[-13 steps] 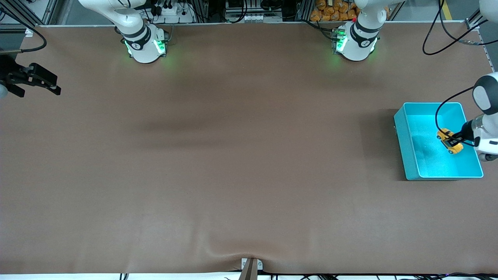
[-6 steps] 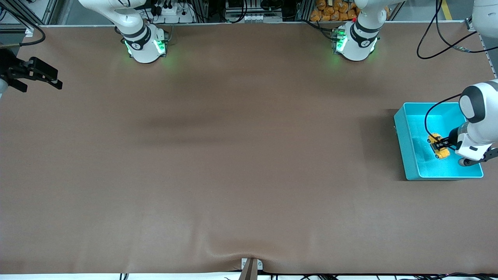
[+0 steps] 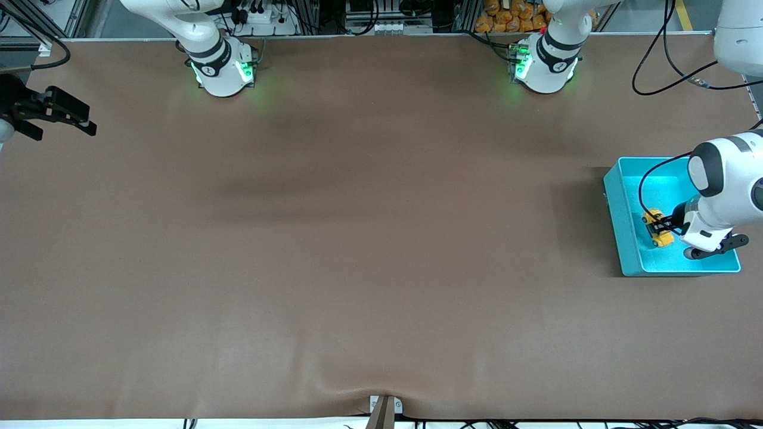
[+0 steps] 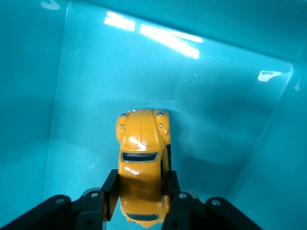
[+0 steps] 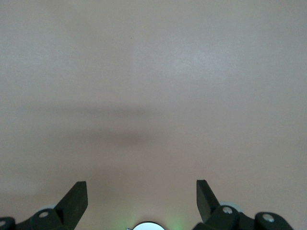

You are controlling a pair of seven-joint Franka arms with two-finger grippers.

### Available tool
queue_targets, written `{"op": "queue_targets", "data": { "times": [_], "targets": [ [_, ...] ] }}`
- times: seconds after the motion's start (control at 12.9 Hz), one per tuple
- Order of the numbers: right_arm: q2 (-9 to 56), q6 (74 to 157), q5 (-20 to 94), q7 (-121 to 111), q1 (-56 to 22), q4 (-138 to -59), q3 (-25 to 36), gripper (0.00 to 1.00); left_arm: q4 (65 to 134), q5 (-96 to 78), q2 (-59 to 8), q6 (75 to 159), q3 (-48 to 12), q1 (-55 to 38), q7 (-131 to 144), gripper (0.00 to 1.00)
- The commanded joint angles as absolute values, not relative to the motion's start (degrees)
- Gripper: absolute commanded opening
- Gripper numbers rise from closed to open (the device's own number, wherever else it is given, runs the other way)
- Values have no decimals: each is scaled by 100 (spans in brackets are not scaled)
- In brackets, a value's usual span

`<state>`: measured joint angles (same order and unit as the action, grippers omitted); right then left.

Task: Wind and store yellow beetle car
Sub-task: 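Lower the car into the blue bin and open the left gripper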

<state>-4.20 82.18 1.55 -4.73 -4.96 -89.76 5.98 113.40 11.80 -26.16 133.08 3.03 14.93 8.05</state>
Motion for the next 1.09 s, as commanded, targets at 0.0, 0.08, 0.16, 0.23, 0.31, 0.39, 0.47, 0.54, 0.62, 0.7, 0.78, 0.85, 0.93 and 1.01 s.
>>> {"op": "queue_targets", "data": {
  "times": [0.0,0.08,0.16,0.23,0.31,0.39,0.47,0.54,0.62,0.7,0.78,0.85,0.93,1.01],
  "targets": [
    [-536,8191,255,-527,-466,-9079,571,100,11320,1301,-2733,13421,308,1503,747,23],
    [-536,8191,255,-527,-466,-9079,571,100,11312,1301,-2751,13421,308,1503,730,34],
    [-527,8191,255,-527,-457,-9079,563,100,11312,1301,-2751,13421,308,1503,729,44],
    [-527,8191,255,-536,-457,-9079,563,100,11312,1301,-2751,13421,308,1503,738,53],
    [-527,8191,255,-536,-457,-9079,562,100,11303,1309,-2751,13421,308,1503,730,68],
    [-519,8191,255,-536,-466,-9079,562,100,11294,1336,-2751,13421,308,1494,738,78],
    [-519,8191,255,-536,-466,-9079,554,100,11294,1371,-2751,13421,308,1494,738,89],
    [-519,8191,255,-536,-475,-9088,554,100,11242,1388,-2742,13421,308,1494,738,100],
    [-519,8191,255,-536,-483,-9088,554,100,11224,1389,-2742,13421,308,1494,773,100],
    [-519,8191,255,-536,-483,-9088,554,100,11198,1389,-2707,13421,308,1477,800,100],
    [-519,8191,255,-536,-483,-9088,554,100,11145,1389,-2655,13412,299,1468,826,100],
    [-519,8191,255,-536,-483,-9088,545,100,11092,1380,-2550,13377,308,1389,817,100],
    [-519,8191,255,-536,-483,-9088,545,100,11066,1380,-2453,13351,308,1371,791,100],
    [-519,8191,255,-536,-483,-9088,545,100,11057,1389,-2322,13342,299,1371,739,100]
  ]
}}
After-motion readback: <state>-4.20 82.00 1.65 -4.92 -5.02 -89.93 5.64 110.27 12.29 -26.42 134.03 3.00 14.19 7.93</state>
